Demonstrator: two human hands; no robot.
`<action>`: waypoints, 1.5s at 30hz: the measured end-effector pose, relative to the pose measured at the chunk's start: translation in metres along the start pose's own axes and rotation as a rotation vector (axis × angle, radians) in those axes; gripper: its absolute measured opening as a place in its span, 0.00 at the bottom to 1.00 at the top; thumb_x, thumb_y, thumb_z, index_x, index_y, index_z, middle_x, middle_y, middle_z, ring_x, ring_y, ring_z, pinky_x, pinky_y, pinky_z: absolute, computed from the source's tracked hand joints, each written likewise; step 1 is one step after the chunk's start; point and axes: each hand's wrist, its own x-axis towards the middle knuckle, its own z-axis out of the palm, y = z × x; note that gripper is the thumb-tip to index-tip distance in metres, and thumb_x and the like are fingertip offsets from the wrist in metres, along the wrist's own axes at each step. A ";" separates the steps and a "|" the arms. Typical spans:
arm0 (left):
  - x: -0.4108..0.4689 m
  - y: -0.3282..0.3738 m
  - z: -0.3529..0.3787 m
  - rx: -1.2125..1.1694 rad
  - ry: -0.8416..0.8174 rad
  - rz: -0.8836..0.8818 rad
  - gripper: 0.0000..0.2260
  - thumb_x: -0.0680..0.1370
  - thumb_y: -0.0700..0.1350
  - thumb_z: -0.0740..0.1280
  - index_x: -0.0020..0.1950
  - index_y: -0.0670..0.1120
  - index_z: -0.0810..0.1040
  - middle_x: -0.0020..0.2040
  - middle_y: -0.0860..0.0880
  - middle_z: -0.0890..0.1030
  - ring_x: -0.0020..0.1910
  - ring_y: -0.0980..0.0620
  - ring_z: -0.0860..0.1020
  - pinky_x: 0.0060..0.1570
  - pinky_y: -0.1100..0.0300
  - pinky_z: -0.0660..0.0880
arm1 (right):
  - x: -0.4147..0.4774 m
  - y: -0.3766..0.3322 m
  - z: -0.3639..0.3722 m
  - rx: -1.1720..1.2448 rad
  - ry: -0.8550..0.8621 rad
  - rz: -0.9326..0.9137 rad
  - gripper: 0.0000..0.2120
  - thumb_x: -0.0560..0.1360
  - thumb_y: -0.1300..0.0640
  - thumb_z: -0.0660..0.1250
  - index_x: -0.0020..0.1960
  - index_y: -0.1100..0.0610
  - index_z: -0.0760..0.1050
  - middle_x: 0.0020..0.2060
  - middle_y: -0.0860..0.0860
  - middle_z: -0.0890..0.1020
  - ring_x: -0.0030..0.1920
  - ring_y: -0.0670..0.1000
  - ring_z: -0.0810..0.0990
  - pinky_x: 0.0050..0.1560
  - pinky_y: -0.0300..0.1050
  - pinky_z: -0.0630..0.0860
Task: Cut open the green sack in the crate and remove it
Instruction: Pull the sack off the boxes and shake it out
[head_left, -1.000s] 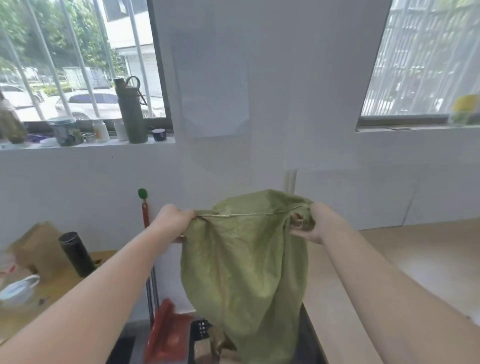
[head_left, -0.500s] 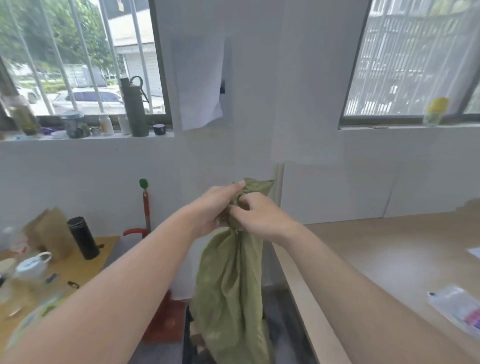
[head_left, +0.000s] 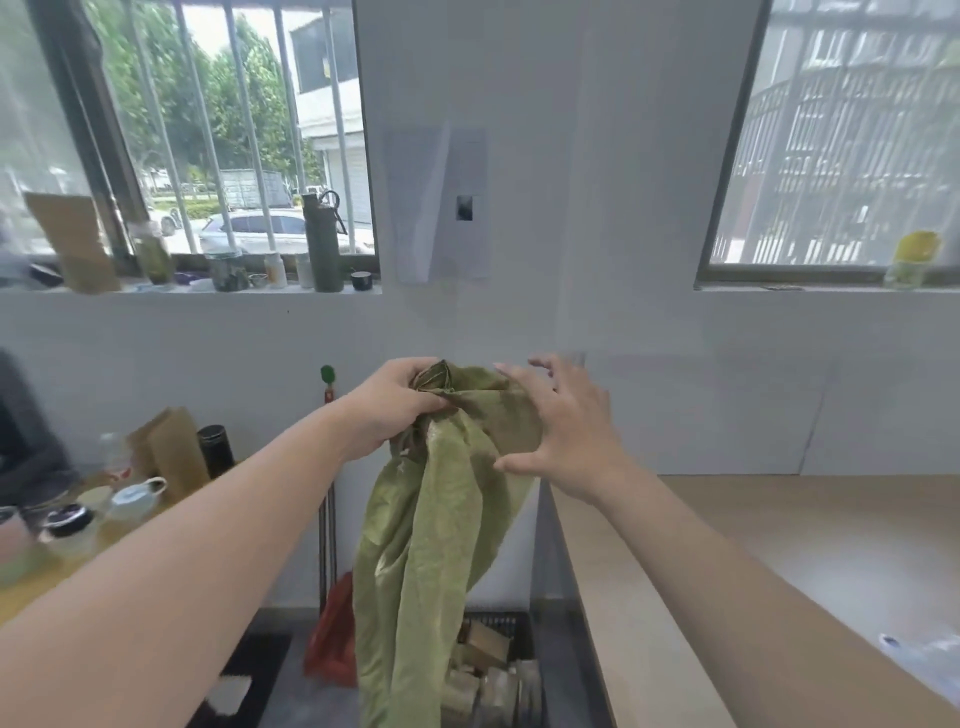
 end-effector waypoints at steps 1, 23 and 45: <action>-0.003 0.004 -0.004 0.014 -0.044 0.029 0.12 0.82 0.30 0.64 0.56 0.43 0.84 0.51 0.42 0.87 0.52 0.41 0.86 0.57 0.46 0.82 | -0.001 0.000 -0.001 -0.063 -0.035 0.012 0.54 0.58 0.34 0.80 0.78 0.33 0.55 0.77 0.50 0.57 0.74 0.53 0.58 0.72 0.52 0.55; -0.031 0.005 -0.022 1.345 0.224 0.644 0.56 0.65 0.77 0.63 0.83 0.43 0.58 0.68 0.46 0.74 0.74 0.41 0.68 0.79 0.40 0.53 | 0.034 -0.030 0.002 0.200 -0.124 -0.007 0.16 0.84 0.42 0.55 0.40 0.45 0.67 0.38 0.43 0.77 0.44 0.52 0.78 0.50 0.55 0.74; -0.007 0.012 0.018 0.865 0.109 0.209 0.07 0.74 0.54 0.64 0.45 0.53 0.78 0.46 0.54 0.76 0.47 0.46 0.79 0.48 0.50 0.77 | 0.038 -0.029 -0.012 -0.347 0.274 -0.022 0.19 0.81 0.44 0.55 0.55 0.53 0.80 0.51 0.52 0.80 0.51 0.56 0.78 0.55 0.53 0.69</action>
